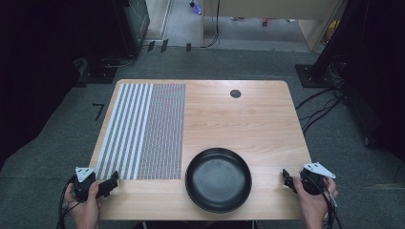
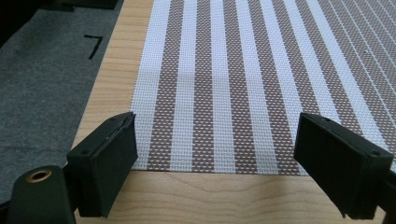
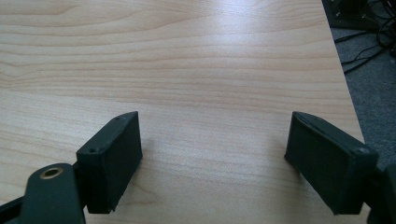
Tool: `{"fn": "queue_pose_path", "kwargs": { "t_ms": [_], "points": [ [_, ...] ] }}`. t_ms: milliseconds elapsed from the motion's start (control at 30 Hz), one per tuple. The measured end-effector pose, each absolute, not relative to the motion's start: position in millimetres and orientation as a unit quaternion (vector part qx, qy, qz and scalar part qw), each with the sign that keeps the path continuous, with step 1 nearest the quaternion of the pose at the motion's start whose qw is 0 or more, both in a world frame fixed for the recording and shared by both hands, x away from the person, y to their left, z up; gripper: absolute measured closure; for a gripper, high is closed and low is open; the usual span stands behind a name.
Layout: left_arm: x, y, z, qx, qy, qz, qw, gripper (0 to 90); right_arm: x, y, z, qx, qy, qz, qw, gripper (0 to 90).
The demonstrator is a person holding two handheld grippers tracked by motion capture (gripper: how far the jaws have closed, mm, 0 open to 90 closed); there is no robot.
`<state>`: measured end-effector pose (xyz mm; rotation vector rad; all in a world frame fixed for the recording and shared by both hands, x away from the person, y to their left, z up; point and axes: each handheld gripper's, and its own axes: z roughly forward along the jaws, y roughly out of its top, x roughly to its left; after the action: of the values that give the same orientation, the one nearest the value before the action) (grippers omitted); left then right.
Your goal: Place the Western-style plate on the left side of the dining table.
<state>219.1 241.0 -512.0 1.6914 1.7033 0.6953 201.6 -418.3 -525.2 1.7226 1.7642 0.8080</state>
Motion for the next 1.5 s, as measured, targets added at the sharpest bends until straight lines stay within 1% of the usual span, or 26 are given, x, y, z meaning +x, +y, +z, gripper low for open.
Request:
{"fn": "queue_pose_path", "kwargs": {
  "t_ms": [133,200,267,667,800,833,867,1000,1267,1500],
  "points": [
    [219,239,-506,0.637,0.647,0.265,0.325,10.6,202,-418,-525,0.639,0.655,0.3,0.27,17.4],
    [220,235,-503,0.64,0.641,0.278,0.32,10.5,202,-418,-525,0.639,0.655,0.3,0.27,17.4],
    [222,230,-497,0.644,0.635,0.267,0.333,10.5,202,-418,-525,0.639,0.655,0.3,0.27,17.3],
    [230,203,-477,0.654,0.616,0.262,0.353,10.1,202,-418,-525,0.64,0.655,0.299,0.27,16.4],
    [237,190,-466,0.648,0.614,0.255,0.371,10.1,202,-418,-525,0.639,0.655,0.299,0.27,16.1],
    [241,179,-459,0.649,0.607,0.255,0.382,10.1,202,-418,-525,0.64,0.655,0.299,0.27,16.1],
    [241,179,-459,0.649,0.607,0.255,0.382,10.0,202,-418,-525,0.64,0.654,0.299,0.27,16.1],
    [246,158,-447,0.66,0.582,0.266,0.394,9.8,202,-418,-525,0.64,0.654,0.298,0.27,16.2],
    [246,148,-452,0.662,0.577,0.251,0.407,9.8,202,-418,-525,0.64,0.654,0.298,0.27,15.8],
    [242,128,-460,0.681,0.561,0.231,0.409,9.8,203,-417,-525,0.645,0.651,0.296,0.27,14.0]
  ]
}}
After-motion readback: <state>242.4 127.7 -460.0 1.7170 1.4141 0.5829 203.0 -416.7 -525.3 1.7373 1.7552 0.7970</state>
